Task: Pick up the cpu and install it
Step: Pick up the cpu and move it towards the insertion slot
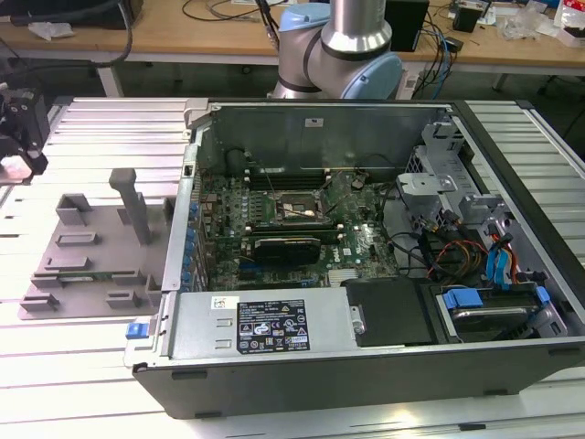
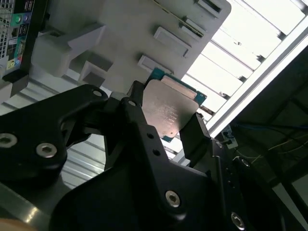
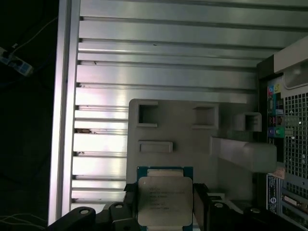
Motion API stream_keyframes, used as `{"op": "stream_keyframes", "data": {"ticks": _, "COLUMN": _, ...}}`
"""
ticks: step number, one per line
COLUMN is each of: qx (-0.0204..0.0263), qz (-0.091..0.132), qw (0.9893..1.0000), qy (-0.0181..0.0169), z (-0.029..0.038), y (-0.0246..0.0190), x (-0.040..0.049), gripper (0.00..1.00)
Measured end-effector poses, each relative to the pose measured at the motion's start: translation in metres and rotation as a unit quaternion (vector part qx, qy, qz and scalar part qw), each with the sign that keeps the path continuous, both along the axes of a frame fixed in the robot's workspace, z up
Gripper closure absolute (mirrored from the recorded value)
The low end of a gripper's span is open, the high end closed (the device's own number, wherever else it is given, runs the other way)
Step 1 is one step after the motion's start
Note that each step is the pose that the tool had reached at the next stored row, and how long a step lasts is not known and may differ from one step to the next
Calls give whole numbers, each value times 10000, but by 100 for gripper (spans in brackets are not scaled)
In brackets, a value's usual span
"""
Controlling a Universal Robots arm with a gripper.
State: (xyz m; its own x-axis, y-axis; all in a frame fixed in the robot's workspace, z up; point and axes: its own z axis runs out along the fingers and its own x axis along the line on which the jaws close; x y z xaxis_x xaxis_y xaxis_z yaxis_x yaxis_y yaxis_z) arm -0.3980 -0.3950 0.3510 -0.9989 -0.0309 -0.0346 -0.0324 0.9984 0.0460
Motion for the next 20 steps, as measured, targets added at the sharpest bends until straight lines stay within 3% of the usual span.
{"op": "stream_keyframes", "data": {"ticks": 2, "qx": 0, "qz": 0, "qw": 10000, "qy": -3, "z": 84, "y": 0, "x": 0, "gripper": 45}}
{"op": "stream_keyframes", "data": {"ticks": 3, "qx": 0, "qz": 0, "qw": 10000, "qy": -7, "z": 175, "y": 0, "x": 0, "gripper": 45}}
{"op": "stream_keyframes", "data": {"ticks": 5, "qx": -1, "qz": 0, "qw": 10000, "qy": -9, "z": 263, "y": 0, "x": 0, "gripper": 45}}
{"op": "stream_keyframes", "data": {"ticks": 10, "qx": 0, "qz": -1, "qw": 10000, "qy": -12, "z": 405, "y": 0, "x": 0, "gripper": 45}}
{"op": "stream_keyframes", "data": {"ticks": 12, "qx": 2, "qz": 0, "qw": 10000, "qy": -14, "z": 539, "y": 0, "x": 0, "gripper": 45}}
{"op": "stream_keyframes", "data": {"ticks": 18, "qx": 3, "qz": 0, "qw": 10000, "qy": -19, "z": 737, "y": 0, "x": 0, "gripper": 45}}
{"op": "stream_keyframes", "data": {"ticks": 20, "qx": 3, "qz": 0, "qw": 10000, "qy": -20, "z": 753, "y": 0, "x": 0, "gripper": 45}}
